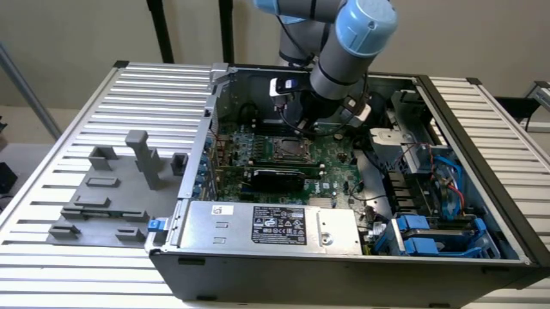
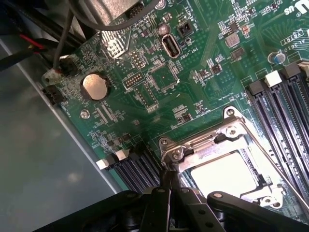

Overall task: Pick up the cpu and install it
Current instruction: 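Install the first cpu locking lever, then install the second cpu locking lever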

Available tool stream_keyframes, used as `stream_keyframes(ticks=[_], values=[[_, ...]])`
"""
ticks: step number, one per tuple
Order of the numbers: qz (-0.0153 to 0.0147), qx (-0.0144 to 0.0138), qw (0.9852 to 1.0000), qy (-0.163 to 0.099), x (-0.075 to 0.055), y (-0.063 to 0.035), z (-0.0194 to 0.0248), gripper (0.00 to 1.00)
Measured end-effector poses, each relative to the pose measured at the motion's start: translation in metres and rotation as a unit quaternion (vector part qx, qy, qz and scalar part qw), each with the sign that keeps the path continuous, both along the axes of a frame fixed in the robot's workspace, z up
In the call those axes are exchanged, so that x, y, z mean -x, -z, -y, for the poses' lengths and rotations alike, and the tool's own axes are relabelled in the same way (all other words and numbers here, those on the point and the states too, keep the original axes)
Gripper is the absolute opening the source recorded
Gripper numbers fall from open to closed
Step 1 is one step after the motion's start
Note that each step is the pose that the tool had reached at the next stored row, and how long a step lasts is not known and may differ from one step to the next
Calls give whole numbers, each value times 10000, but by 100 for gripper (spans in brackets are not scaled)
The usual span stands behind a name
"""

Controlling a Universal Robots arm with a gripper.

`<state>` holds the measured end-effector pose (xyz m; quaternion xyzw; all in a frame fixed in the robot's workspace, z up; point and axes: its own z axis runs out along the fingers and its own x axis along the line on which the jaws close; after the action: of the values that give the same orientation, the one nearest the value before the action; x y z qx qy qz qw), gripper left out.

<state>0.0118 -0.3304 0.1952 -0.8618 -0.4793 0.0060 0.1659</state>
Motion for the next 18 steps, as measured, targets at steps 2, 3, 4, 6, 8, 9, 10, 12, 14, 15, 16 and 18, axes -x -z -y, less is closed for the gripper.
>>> stream_keyframes(ticks=[2,3,4,6,8,9,10,12,14,15,16,18], values=[[-6,1,10000,0,0,-37,0,11],[-7,2,10000,0,0,-50,1,11],[-7,2,10000,0,0,-59,1,11],[-7,1,10000,0,0,-62,2,11],[-7,0,10000,0,0,-62,2,11],[-7,0,10000,0,0,-62,2,11],[-7,0,10000,0,1,-62,2,11],[-7,0,10000,0,1,-63,2,11],[-7,0,10000,0,0,-63,2,11],[-7,0,10000,0,1,-63,2,11],[-7,1,10000,0,1,-63,2,11],[-7,1,10000,0,0,-63,2,11]])
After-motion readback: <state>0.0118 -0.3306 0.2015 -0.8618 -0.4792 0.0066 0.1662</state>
